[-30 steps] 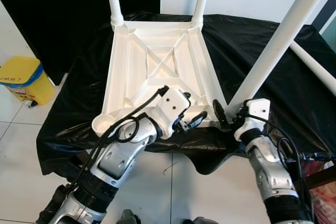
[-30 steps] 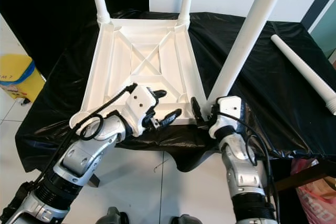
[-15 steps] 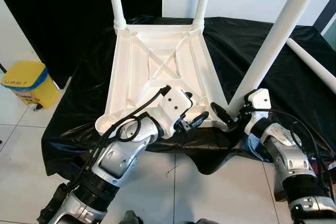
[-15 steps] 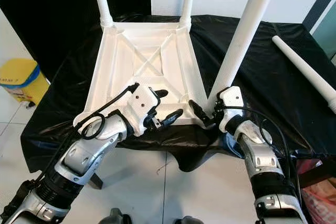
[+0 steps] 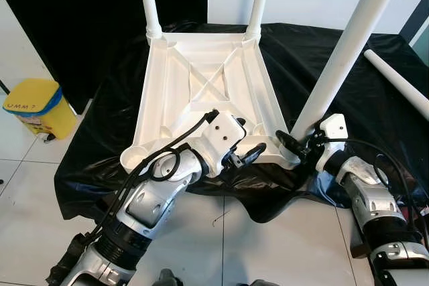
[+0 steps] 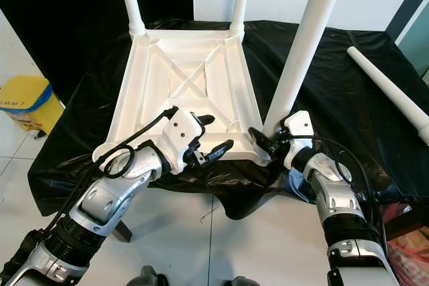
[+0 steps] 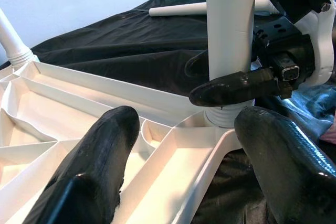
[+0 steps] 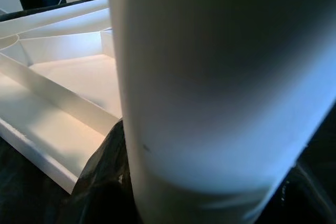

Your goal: Building children table

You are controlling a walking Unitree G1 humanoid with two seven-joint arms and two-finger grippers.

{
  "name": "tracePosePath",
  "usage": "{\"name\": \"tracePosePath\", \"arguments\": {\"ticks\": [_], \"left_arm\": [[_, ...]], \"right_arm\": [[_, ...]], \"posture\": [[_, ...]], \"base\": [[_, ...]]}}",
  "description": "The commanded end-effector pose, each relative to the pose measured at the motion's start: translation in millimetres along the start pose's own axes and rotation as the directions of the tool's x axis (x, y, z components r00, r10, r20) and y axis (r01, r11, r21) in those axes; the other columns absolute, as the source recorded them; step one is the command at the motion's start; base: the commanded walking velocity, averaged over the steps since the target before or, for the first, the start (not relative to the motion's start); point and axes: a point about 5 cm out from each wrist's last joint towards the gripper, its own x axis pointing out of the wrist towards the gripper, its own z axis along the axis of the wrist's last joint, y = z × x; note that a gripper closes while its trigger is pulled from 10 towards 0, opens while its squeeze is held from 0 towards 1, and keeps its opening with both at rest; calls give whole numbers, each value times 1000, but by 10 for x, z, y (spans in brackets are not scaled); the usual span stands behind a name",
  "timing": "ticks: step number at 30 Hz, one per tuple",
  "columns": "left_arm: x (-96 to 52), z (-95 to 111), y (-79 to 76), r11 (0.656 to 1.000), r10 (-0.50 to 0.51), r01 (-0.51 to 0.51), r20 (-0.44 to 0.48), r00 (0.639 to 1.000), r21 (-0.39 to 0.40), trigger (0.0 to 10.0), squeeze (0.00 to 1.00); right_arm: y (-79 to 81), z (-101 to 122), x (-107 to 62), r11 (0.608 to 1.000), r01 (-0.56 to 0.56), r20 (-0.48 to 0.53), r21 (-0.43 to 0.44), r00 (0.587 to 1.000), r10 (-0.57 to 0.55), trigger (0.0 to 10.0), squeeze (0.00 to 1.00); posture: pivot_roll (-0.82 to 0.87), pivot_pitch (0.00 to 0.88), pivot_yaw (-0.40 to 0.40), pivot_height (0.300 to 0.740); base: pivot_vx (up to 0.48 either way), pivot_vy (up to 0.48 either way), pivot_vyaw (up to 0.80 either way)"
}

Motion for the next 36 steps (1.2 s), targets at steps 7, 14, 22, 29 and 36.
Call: {"name": "tracePosePath", "arguments": {"ticks": [7, 14, 22, 29, 36], "left_arm": [[22, 41, -6, 995, -93, 93, 3, 996, 36, 10000, 0], [20, 36, -28, 996, -90, 90, 3, 996, 27, 10000, 0], [1, 15, -50, 996, -82, 82, -3, 997, 16, 10000, 0], [-15, -10, -76, 996, -84, 84, -9, 996, 5, 10000, 0], [-6, -6, -83, 996, -87, 87, -6, 996, 2, 10000, 0]], "right_arm": [[103, -133, -20, 994, 94, -28, 60, 995, -92, 10000, 0], [120, -165, -44, 971, 232, -53, 53, 972, -229, 10000, 0], [217, -235, -83, 841, 524, -107, 132, 851, -514, 10000, 0], [508, -262, -38, 708, 686, -139, 168, 728, -672, 10000, 0], [612, -200, 42, 695, 693, -119, 190, 719, -685, 10000, 0]], "posture": [[28, 84, -34, 740], [25, 98, -47, 740], [24, 110, -48, 740], [13, 116, -43, 740], [4, 116, -37, 740]], "base": [[0, 0, 0], [0, 0, 0], [0, 0, 0], [0, 0, 0], [0, 0, 0]]}}
